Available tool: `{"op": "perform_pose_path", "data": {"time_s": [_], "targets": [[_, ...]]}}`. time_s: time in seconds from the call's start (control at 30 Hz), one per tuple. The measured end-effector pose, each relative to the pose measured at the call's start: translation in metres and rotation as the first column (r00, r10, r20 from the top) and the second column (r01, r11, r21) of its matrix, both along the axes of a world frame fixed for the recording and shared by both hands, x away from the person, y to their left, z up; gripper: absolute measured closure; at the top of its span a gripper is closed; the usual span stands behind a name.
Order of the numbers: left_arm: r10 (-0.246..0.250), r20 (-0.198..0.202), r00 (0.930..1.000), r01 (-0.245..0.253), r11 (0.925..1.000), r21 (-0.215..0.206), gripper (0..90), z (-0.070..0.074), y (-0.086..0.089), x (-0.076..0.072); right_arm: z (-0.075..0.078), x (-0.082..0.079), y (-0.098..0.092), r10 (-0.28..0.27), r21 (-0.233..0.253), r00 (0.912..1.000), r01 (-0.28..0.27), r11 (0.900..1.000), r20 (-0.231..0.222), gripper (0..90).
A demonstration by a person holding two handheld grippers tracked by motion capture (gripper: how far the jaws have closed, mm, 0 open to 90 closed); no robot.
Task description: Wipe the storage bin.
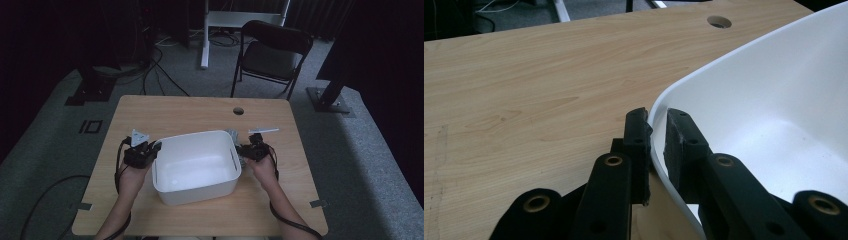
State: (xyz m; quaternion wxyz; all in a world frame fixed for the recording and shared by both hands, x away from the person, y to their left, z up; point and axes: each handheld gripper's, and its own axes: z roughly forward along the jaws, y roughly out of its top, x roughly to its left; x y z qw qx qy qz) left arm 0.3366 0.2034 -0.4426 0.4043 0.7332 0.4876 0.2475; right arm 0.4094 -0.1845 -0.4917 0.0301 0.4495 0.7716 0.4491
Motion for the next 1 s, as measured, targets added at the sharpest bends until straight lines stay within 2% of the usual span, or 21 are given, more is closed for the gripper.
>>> {"op": "perform_pose_path", "data": {"time_s": [0.17,0.3,0.37,0.47,0.53,0.63,0.73,0.8,1.0], "targets": [[0.000,0.000,1.0000,0.000,1.0000,-0.001,79.9,0.000,0.000,0.000,-0.015,0.002,0.000,-0.008,0.010,0.9996,0.008,1.000,-0.025,78.5],[-0.004,0.000,1.0000,0.004,1.0000,-0.007,79.9,0.000,0.001,0.000,-0.012,0.004,-0.002,-0.007,0.029,0.9996,0.007,1.000,-0.029,78.4],[-0.008,-0.003,1.0000,0.008,1.0000,-0.003,79.9,0.000,0.001,0.000,-0.002,0.005,-0.007,-0.006,0.084,1.0000,0.006,0.996,-0.006,78.3],[-0.010,-0.002,1.0000,0.010,0.9999,-0.003,79.9,0.000,0.000,0.000,0.019,0.004,-0.012,-0.004,0.140,0.9988,-0.002,0.990,0.048,78.3],[-0.008,-0.001,1.0000,0.008,1.0000,-0.003,79.9,0.000,-0.001,0.000,0.028,0.004,-0.012,-0.001,0.147,0.9973,-0.009,0.989,0.073,78.3],[-0.006,0.001,1.0000,0.006,1.0000,-0.005,79.9,0.000,-0.001,0.000,0.031,0.003,-0.007,0.005,0.097,0.9958,-0.014,0.995,0.092,78.4],[-0.002,0.000,1.0000,0.002,1.0000,-0.002,79.9,0.000,-0.002,0.000,0.028,0.003,-0.005,0.003,0.083,0.9963,-0.010,0.997,0.086,78.5],[-0.003,0.002,1.0000,0.003,1.0000,-0.002,79.9,0.000,-0.002,0.000,0.016,0.005,-0.001,-0.001,0.037,0.9982,-0.001,0.999,0.060,78.6],[0.001,0.004,1.0000,-0.001,1.0000,-0.003,79.9,0.000,-0.002,-0.001,-0.004,0.008,0.000,-0.004,0.021,0.9999,0.004,1.000,0.016,78.6]]}}
